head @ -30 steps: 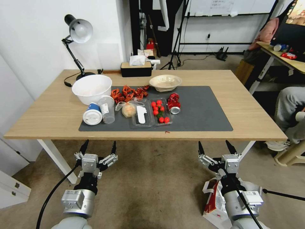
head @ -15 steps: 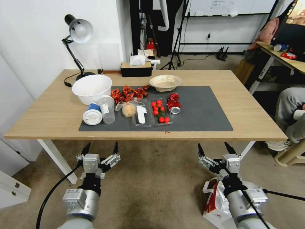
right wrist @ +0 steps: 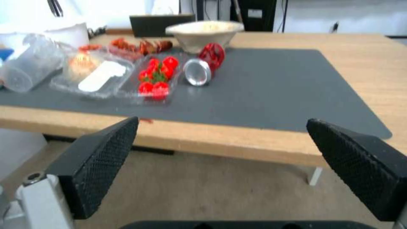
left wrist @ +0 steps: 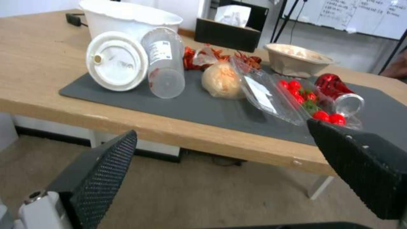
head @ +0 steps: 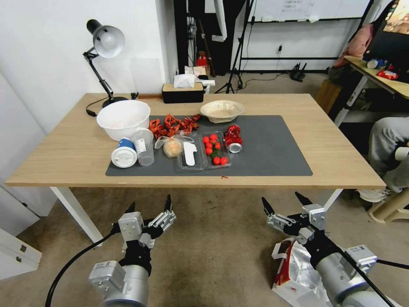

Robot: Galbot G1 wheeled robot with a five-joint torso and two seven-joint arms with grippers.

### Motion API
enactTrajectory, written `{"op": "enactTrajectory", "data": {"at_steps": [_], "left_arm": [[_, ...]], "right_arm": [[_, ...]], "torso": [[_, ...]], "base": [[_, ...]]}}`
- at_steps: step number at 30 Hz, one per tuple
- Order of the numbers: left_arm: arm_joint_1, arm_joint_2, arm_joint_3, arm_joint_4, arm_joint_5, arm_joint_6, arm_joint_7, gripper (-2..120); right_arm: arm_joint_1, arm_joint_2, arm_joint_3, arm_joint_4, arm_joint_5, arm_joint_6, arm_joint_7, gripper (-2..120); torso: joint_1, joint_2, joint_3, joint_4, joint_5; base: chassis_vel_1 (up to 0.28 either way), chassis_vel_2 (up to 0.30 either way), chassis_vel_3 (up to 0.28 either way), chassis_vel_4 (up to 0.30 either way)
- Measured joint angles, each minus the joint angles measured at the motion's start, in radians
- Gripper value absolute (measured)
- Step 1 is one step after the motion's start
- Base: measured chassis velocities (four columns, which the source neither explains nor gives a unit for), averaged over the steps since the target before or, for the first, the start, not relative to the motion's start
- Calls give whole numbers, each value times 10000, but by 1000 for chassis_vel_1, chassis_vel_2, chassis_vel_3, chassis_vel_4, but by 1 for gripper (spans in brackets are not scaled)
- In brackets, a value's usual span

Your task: Pick up the food delivery bag from the floor and place it on the table.

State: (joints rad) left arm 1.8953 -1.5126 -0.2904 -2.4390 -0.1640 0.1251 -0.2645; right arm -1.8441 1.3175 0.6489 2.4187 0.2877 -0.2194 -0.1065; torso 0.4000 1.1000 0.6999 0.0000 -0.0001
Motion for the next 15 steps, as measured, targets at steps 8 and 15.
{"op": "enactTrajectory", "data": {"at_steps": [8, 15], "left_arm": [[-162, 77, -211, 437, 61, -505, 3, 100], [-270, 219, -663, 819, 124, -1165, 225, 100]], "right_arm": [[-112, 113, 35, -269, 70, 857, -107, 100], [-209, 223, 33, -395, 13, 1317, -141, 100]], "torso": [[0, 0, 0, 0, 0], [0, 0, 0, 0, 0]], "base": [[0, 0, 0, 0], [0, 0, 0, 0]]}}
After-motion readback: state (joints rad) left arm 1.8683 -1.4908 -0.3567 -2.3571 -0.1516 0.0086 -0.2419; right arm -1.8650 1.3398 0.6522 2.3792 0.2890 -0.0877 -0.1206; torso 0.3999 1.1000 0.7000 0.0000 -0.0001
